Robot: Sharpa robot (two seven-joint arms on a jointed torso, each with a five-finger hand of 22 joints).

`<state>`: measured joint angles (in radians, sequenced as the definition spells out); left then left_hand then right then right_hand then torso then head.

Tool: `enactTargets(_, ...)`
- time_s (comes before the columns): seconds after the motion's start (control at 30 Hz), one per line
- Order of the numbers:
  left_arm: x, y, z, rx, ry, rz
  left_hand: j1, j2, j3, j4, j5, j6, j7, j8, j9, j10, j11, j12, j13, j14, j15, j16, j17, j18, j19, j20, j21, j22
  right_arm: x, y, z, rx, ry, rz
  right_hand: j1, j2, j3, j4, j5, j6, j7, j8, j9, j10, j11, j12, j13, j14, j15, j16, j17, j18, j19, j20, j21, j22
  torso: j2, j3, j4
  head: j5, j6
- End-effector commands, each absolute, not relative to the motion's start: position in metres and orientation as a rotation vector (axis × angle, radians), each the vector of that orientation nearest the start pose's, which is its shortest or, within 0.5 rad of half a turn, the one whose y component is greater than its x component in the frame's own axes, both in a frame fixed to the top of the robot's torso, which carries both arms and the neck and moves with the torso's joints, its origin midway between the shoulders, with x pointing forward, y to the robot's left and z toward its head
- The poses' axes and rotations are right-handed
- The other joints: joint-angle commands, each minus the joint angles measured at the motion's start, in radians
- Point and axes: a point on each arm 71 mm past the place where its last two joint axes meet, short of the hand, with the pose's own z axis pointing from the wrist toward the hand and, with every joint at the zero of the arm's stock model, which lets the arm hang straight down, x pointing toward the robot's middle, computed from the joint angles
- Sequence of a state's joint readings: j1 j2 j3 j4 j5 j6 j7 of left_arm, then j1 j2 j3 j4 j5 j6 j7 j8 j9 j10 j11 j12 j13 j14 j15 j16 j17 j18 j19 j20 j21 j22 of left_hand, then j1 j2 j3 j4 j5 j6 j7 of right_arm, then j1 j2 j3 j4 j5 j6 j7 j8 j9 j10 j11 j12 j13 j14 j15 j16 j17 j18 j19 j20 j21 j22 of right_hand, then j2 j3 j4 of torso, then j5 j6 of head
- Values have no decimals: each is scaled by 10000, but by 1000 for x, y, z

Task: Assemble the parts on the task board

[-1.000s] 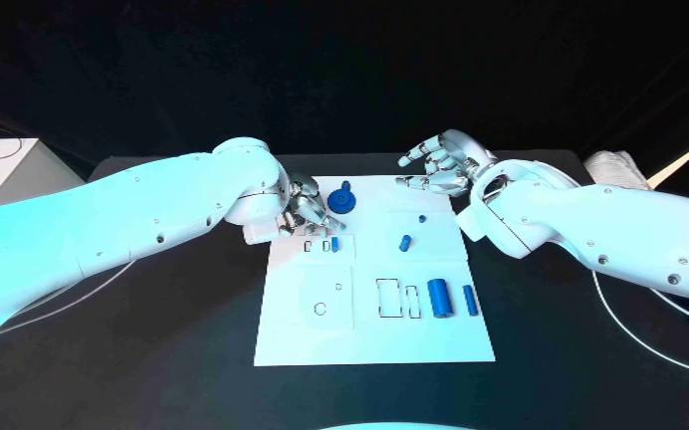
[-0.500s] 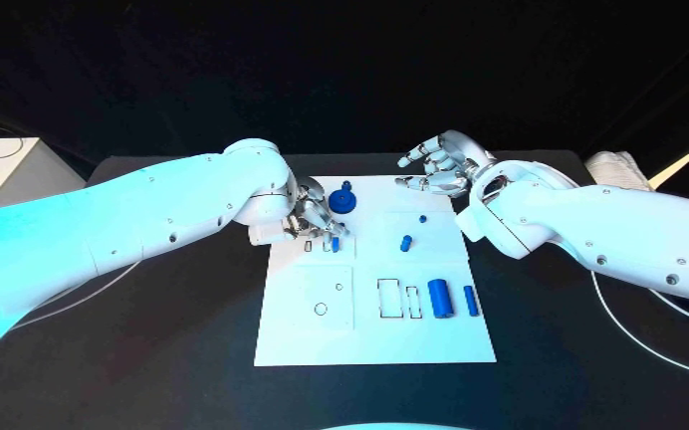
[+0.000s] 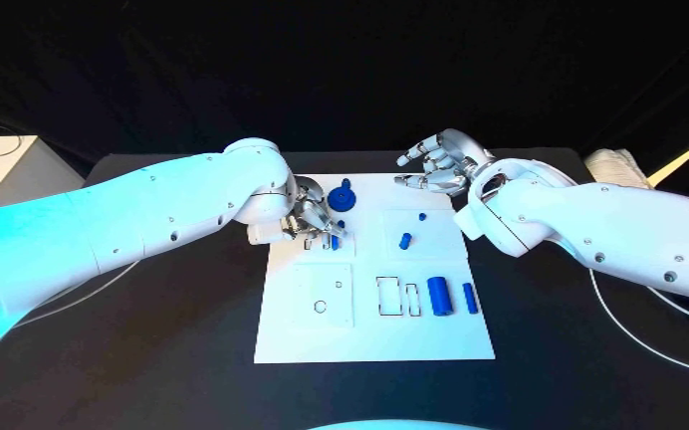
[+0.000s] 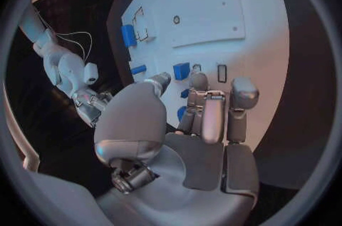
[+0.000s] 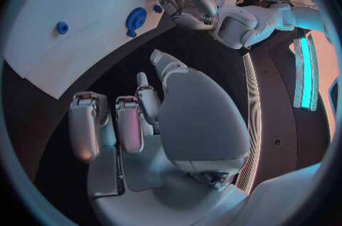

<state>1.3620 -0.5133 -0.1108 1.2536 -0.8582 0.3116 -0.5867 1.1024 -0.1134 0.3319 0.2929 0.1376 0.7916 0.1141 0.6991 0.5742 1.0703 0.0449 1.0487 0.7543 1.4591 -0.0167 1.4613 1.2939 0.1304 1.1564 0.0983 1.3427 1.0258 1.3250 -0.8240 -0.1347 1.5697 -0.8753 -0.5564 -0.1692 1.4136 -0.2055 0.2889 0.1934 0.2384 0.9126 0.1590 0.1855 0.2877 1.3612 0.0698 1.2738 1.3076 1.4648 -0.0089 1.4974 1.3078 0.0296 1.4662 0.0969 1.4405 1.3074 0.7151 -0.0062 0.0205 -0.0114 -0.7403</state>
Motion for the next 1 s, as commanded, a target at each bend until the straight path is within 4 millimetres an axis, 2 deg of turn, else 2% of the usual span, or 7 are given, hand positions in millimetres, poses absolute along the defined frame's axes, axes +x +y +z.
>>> enactTargets(0.03, 523, 120, -192, -871, 25081, -4560, 111, 73, 33, -36, 19, -67, 4, 49, 23, -89, -16, 54, 3, 43, 18, 63, 57, -165, -15, 5, 35, -20, 493, -196, -158, 4620, 16400, 8196, 37, -24, 67, 17, 60, -47, -4, 65, -14, -27, 16, -10, 240, 690, 54, -25, 1251, 47, 336, 42, 7, 1747, -8, 3, 2, 4, -22)
enactTargets(0.33, 522, 118, -193, -801, 25138, -4726, 409, 115, 136, -71, 19, -81, -5, 85, 70, -112, -23, 107, 30, 43, 16, 86, 86, -171, -13, 11, 75, 40, 493, -196, -158, 4639, 16426, 8170, 46, 2, 171, 22, 149, -41, -5, 93, -12, 0, 11, 12, 243, 690, 50, -32, 1249, 33, 369, 40, 54, 1783, -14, 4, 16, 30, -41)
enactTargets(0.4, 522, 117, -193, -835, 25118, -4766, 697, 257, 325, -91, 7, -83, -28, 109, 101, -110, -45, 145, 52, 48, -2, 101, 112, -174, -13, 9, 104, 79, 493, -196, -158, 4647, 16429, 8162, 46, 0, 185, 22, 169, -42, -4, 95, -12, 0, 11, 11, 241, 690, 49, -34, 1246, 34, 368, 40, 51, 1781, -5, 1, 5, 14, -38)
enactTargets(0.57, 522, 117, -193, -873, 25106, -4831, 978, 349, 544, -134, -6, -78, -58, 142, 137, -81, -72, 194, 91, 55, -23, 112, 135, -179, -6, 1, 134, 124, 493, -197, -159, 4662, 16435, 8145, 45, -2, 204, 22, 194, -45, -5, 99, -12, 10, 12, 23, 248, 690, 49, -35, 1246, 36, 364, 39, 42, 1775, -4, 4, 1, 20, -46)
enactTargets(0.87, 523, 115, -194, -893, 25166, -4900, 1170, 347, 692, -182, -20, -80, -75, 157, 160, -56, -89, 225, 117, 63, -35, 122, 158, -189, 19, -7, 166, 180, 493, -197, -159, 4672, 16459, 8127, 46, -4, 227, 22, 221, -51, -3, 101, -13, 13, 12, 26, 247, 689, 49, -39, 1242, 35, 368, 39, 46, 1779, 2, 2, 10, 34, -74)
enactTargets(1.0, 523, 115, -195, -1030, 25146, -4991, 1417, 429, 1018, -236, -22, -72, -103, 156, 175, -33, -118, 237, 123, 77, -61, 133, 185, -190, 15, -19, 186, 205, 493, -197, -159, 4673, 16469, 8119, 46, -4, 227, 22, 221, -51, -3, 101, -13, 13, 12, 26, 247, 689, 49, -39, 1242, 35, 368, 39, 46, 1779, -5, 7, 5, 26, -87)
